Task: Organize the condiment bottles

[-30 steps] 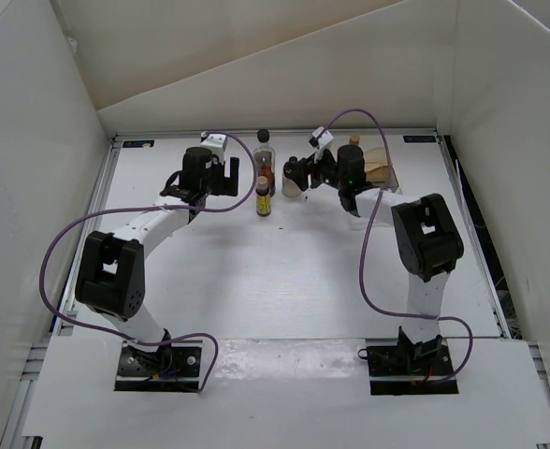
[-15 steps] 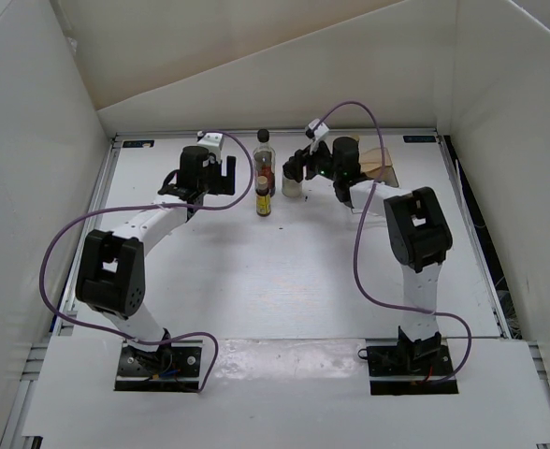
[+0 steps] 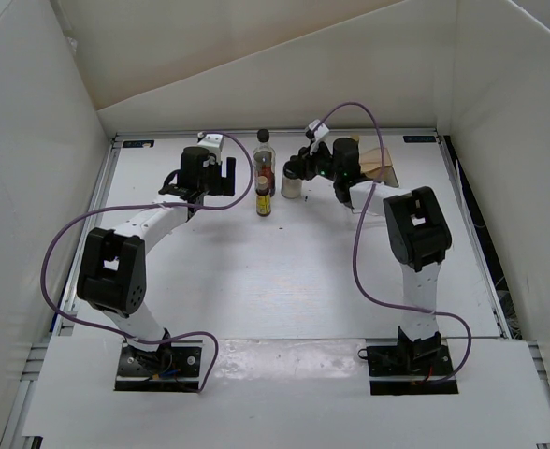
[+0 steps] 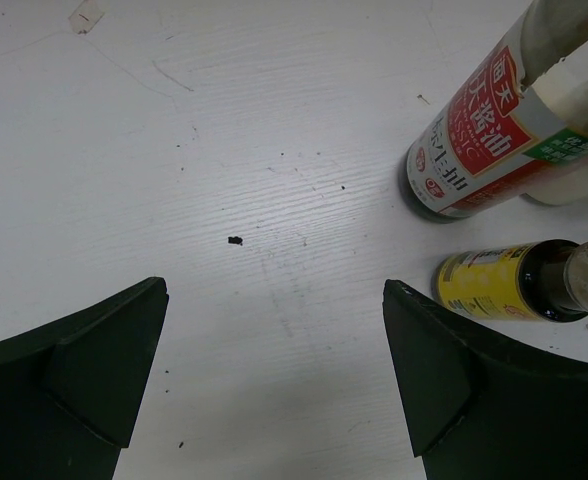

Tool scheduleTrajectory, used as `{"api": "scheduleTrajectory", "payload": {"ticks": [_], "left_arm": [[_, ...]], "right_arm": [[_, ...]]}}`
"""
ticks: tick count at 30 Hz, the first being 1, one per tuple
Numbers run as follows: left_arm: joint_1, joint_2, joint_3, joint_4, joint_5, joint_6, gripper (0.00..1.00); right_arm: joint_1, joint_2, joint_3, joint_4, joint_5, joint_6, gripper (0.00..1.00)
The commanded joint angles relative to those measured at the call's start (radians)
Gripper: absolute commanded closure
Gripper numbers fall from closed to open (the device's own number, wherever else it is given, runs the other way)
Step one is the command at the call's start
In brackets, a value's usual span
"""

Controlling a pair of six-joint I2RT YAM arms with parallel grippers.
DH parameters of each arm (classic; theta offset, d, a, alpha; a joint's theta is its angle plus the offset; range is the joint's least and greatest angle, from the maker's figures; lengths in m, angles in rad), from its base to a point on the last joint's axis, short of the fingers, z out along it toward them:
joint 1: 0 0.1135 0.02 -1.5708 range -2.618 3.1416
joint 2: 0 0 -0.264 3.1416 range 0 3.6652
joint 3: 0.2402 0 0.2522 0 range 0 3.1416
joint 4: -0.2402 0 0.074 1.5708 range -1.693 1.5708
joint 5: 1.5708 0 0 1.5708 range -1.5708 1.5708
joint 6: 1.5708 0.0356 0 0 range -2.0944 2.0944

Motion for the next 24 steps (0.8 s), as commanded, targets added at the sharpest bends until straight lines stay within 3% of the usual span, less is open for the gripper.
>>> {"api": "scheduleTrajectory", "payload": {"ticks": [1,24], "left_arm": [[0.005,-0.004,0.039,-0.003,0.023,-0.008,0.0],[-0.027,-0.024,0.008,0.008,0.021,-0.015,0.0]], "right_arm": [[-0.009,-0.074,-0.048,-0.003,-0.002,-0.007,1.0],[-0.09,-0.602,-0.309,-0.098,0.067,-0.184,1.0]]}}
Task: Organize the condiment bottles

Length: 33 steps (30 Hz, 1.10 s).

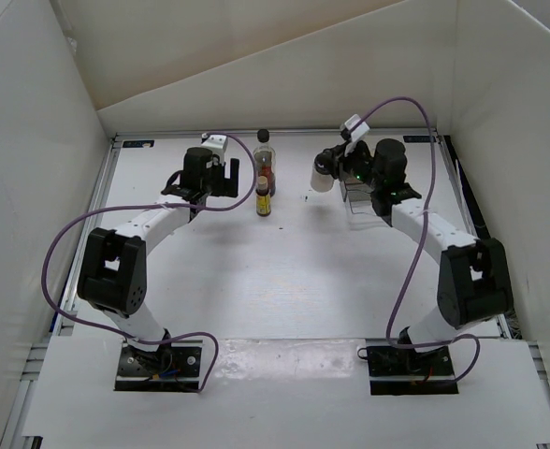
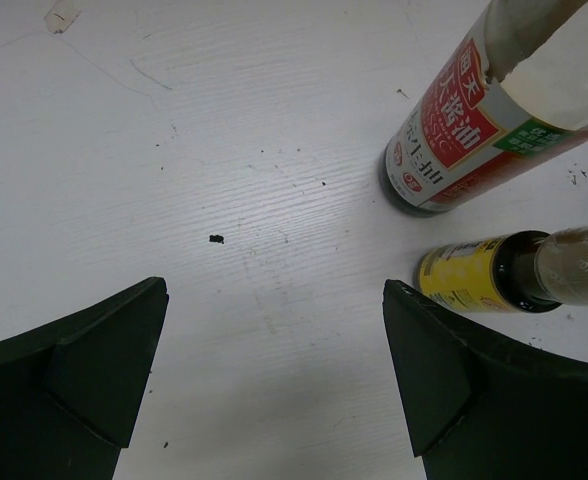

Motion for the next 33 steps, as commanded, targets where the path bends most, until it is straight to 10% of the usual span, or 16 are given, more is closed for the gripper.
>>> {"api": "scheduleTrajectory", "payload": {"ticks": [1,33], "left_arm": [[-0.008,-0.024,0.01,0.013,0.014,-0.007,0.0],[-0.02,0.067,0.096,-0.018,0.005,0.008,0.0]], "right_arm": [[-0.042,-0.086,-0.034,0.049,0.033,-0.068,1.0],[-0.253,0.149,0.045,0.224,0.046,-0.006,1.0]]}}
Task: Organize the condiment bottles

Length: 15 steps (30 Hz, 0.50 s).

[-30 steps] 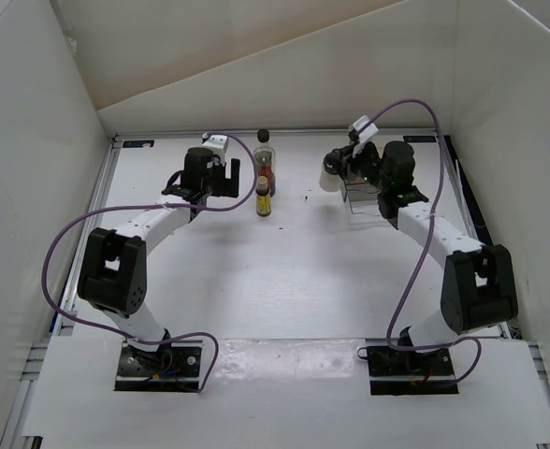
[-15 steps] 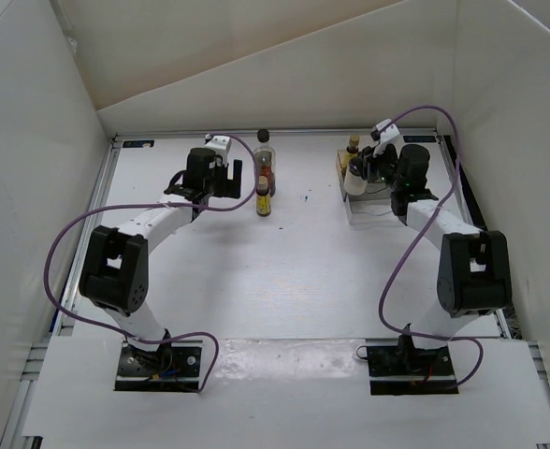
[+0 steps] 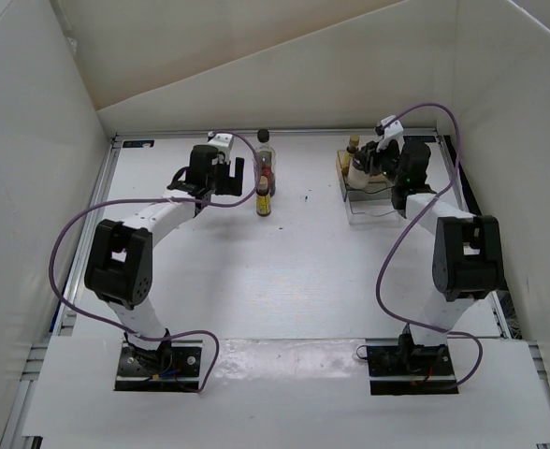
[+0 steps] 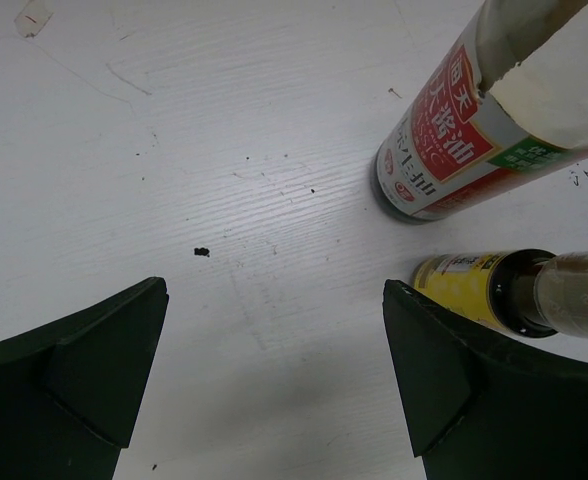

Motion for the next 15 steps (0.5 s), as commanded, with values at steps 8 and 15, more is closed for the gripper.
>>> {"api": "scheduleTrajectory", "payload": {"ticks": [8,15], "left_arm": [[-0.006,0.019,0.048,-0.002,0.005,-0.007,0.0],[-0.006,0.019,0.052,-0.01,0.002,-0.002,0.0]], "right_arm": [[-0.022,0.021,0.032,0.121,-0.016,0.013,1.0],[-0.01,0.067,-0.001,0.19,-0.004,0.019,1.0]]}}
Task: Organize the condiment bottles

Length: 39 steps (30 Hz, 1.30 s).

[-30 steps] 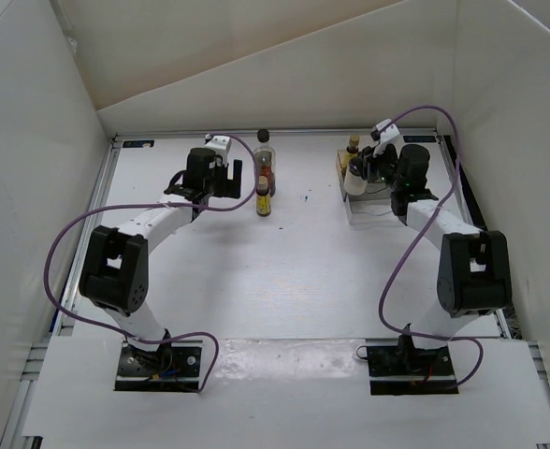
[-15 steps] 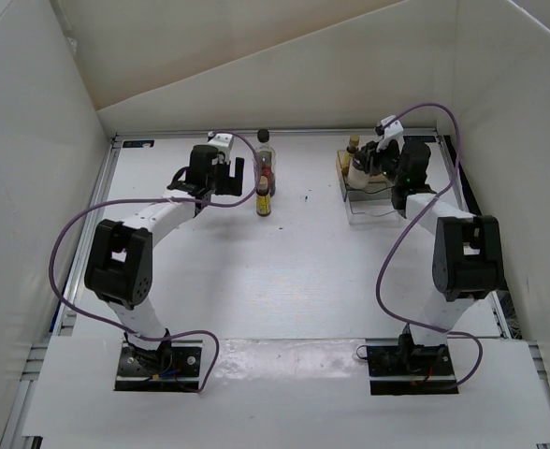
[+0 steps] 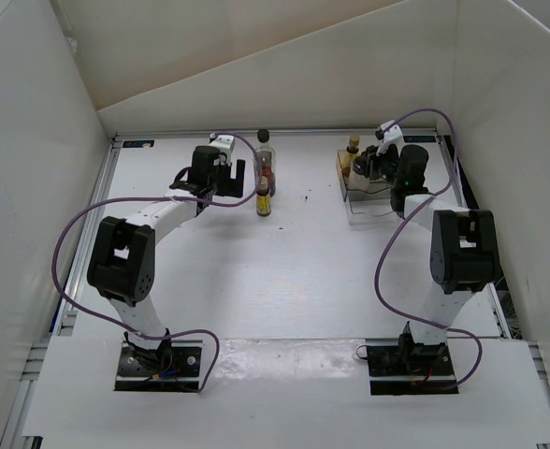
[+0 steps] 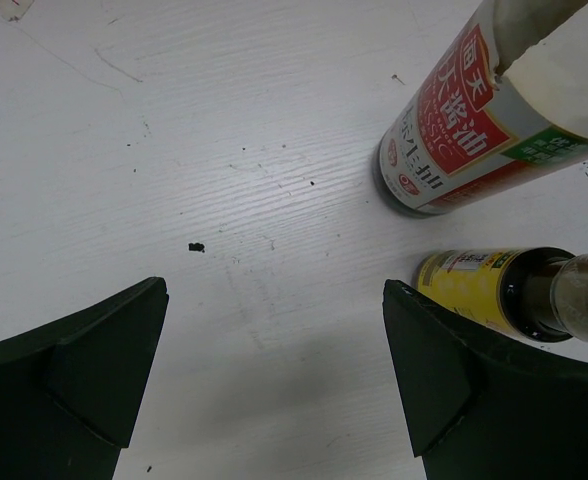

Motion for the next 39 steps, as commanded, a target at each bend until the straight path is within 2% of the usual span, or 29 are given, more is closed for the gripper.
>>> {"api": "scheduleTrajectory", "payload": {"ticks": [1,15,16,18,19,21,25,30,39], "left_arm": [[-0.005,-0.006,0.041,-0.002,0.0,0.002,0.0],[-0.005,0.005,0.046,-0.005,-0.004,0.01,0.0],[-0.004,0.005,0.046,-0.004,-0.004,0.005,0.0],[-0.004,0.006,0.048,-0.004,-0.004,0.005,0.0],[-0.004,0.006,0.046,-0.002,-0.004,0.006,0.0],[-0.004,0.003,0.048,-0.004,-0.004,0.006,0.0],[-0.005,-0.003,0.041,-0.007,-0.003,0.005,0.0],[-0.004,-0.023,0.032,-0.002,-0.003,0.005,0.0],[-0.004,-0.083,-0.018,0.019,0.003,-0.001,0.0]], "right_arm": [[0.006,0.016,0.008,0.16,-0.004,0.014,1.0],[0.003,0.05,-0.007,0.171,-0.014,0.019,1.0],[0.004,0.047,-0.007,0.176,-0.01,0.022,0.83],[0.006,0.043,-0.009,0.17,-0.001,0.022,0.63],[0.009,0.041,-0.009,0.168,0.002,0.02,0.48],[0.011,0.035,-0.006,0.156,0.008,0.02,0.39],[0.021,0.024,0.007,0.122,0.02,0.002,0.31],[0.026,-0.022,-0.01,0.098,0.037,-0.019,0.3],[0.079,-0.198,-0.044,0.024,0.098,-0.13,0.27]]}}
